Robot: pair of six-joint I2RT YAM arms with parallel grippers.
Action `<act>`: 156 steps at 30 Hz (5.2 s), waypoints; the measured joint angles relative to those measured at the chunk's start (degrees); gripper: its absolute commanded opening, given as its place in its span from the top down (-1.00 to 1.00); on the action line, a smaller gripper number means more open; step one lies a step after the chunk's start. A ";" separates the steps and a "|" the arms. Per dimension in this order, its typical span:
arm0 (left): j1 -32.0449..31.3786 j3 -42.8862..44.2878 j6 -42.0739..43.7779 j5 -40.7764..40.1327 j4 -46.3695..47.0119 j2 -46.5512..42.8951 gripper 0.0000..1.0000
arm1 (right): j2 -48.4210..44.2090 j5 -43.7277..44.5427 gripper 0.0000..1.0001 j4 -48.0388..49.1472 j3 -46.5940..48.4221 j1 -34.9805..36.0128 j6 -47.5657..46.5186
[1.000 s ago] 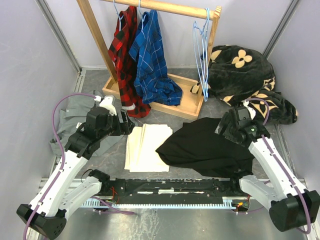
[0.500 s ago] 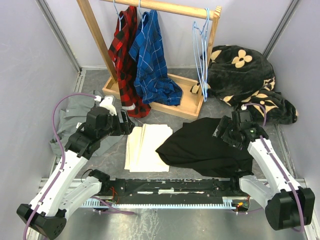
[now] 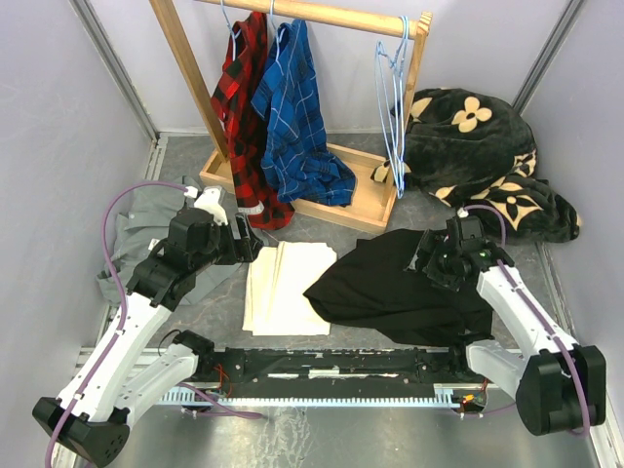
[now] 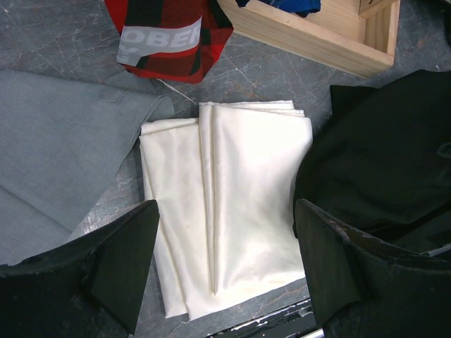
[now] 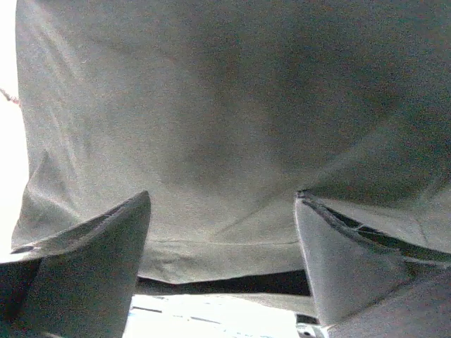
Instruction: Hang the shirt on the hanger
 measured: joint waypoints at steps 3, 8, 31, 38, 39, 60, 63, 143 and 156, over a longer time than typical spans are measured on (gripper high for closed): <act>0.00 0.00 0.00 0.00 0.00 0.00 -0.69 | 1.03 -4.09 -0.05 3.10 -1.46 0.00 -0.28; 0.00 0.00 0.00 0.02 0.00 0.02 -0.68 | -1.03 -12.87 0.87 9.99 -3.96 0.00 -0.09; 0.00 0.00 0.00 0.28 0.02 0.20 -0.66 | -1.86 33.05 -0.98 -18.58 15.26 -3.39 -2.69; 0.00 0.00 0.00 0.35 -0.11 0.07 -0.66 | 4.00 28.00 -0.98 -14.19 12.02 -12.52 -6.47; 0.00 0.00 0.00 0.44 -0.13 0.00 -0.66 | 4.94 26.34 -0.98 -13.22 11.54 -13.77 -6.78; 0.00 0.00 0.00 1.16 -0.17 -0.07 -0.66 | -6.19 -15.96 1.00 8.68 2.86 -17.20 -3.58; 0.00 0.00 0.00 1.44 -0.17 -0.07 -0.66 | -10.69 -12.74 1.00 4.76 9.62 -17.20 -4.52; 0.00 -0.02 -1.33 1.03 0.70 0.26 -0.66 | 13.60 -3.96 -0.97 2.73 5.25 -34.60 -8.44; 0.00 -0.07 -1.33 1.51 0.70 0.26 -0.66 | 6.21 -31.30 1.00 23.23 -1.11 -34.49 1.27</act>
